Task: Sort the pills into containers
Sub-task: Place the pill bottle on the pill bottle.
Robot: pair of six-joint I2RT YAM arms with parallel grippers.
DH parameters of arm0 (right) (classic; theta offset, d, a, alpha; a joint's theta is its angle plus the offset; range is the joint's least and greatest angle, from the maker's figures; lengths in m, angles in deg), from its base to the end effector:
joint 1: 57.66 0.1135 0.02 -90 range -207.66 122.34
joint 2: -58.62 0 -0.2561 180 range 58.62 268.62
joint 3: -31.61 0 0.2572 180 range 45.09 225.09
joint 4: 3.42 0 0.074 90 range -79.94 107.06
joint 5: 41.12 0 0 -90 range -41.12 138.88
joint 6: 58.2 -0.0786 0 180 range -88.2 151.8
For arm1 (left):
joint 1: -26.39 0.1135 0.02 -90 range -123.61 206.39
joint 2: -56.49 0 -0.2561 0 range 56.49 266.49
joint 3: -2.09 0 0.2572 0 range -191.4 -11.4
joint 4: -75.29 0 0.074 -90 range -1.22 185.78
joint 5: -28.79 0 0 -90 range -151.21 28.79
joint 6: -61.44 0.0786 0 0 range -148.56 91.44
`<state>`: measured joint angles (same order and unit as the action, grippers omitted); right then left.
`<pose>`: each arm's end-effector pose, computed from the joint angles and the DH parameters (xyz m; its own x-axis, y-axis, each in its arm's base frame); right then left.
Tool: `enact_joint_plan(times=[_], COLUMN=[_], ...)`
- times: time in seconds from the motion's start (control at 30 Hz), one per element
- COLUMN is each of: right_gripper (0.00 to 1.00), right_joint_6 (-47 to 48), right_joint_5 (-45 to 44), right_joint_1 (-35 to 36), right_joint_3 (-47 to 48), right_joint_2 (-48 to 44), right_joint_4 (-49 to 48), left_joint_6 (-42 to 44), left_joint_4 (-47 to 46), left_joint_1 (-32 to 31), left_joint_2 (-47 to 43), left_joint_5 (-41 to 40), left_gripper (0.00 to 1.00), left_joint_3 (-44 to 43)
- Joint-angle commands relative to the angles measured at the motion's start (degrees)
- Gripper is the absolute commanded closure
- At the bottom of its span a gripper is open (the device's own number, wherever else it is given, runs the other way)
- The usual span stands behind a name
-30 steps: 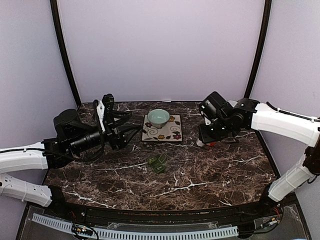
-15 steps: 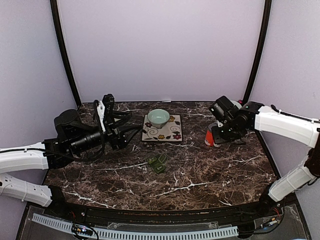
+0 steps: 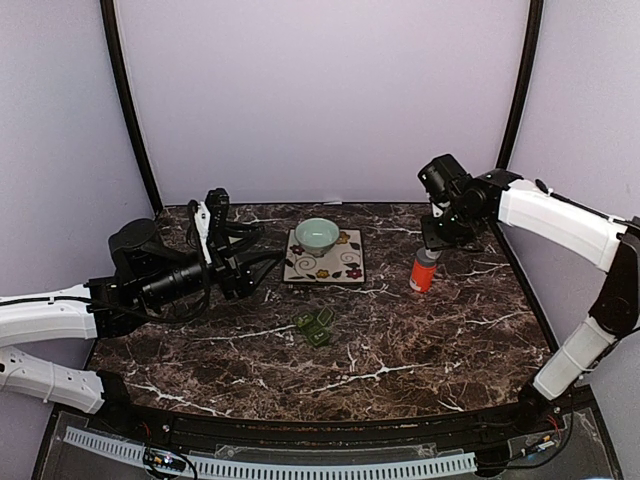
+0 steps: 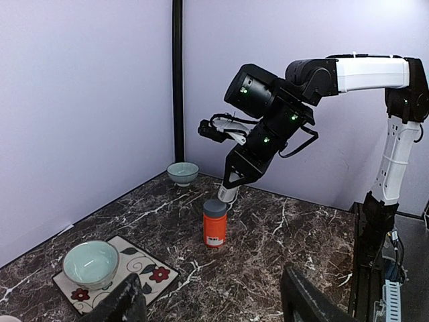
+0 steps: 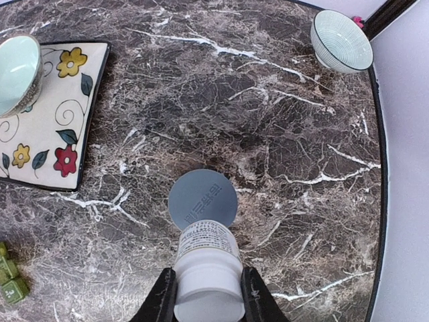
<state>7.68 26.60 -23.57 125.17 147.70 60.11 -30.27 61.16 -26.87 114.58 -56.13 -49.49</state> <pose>0.3047 0.1702 0.2638 -0.7942 -0.0809 -0.6023 -0.0357 0.9956 -0.0866 0.1686 -0.2375 0.3219 0.0539 -0.1219 -0.9911 0.8527 0.5221 -0.0178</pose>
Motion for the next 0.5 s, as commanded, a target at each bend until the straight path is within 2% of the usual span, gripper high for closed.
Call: enact_joint_plan(times=[0.0, 0.47], right_gripper=[0.95, 0.95], right_joint_6=[1.9, 3.7], right_joint_5=[1.0, 4.2], right_joint_1=[-1.6, -3.9], right_joint_3=[3.2, 5.6], right_joint_2=[1.7, 6.4], right_joint_4=[0.6, -0.1], left_joint_6=[0.0, 0.2], left_joint_4=[-1.1, -0.9], left_joint_1=[-0.3, -0.3], left_joint_2=[-0.4, -0.3], left_joint_5=[0.0, 0.2], left_gripper=[0.30, 0.30], left_joint_3=[0.4, 0.2])
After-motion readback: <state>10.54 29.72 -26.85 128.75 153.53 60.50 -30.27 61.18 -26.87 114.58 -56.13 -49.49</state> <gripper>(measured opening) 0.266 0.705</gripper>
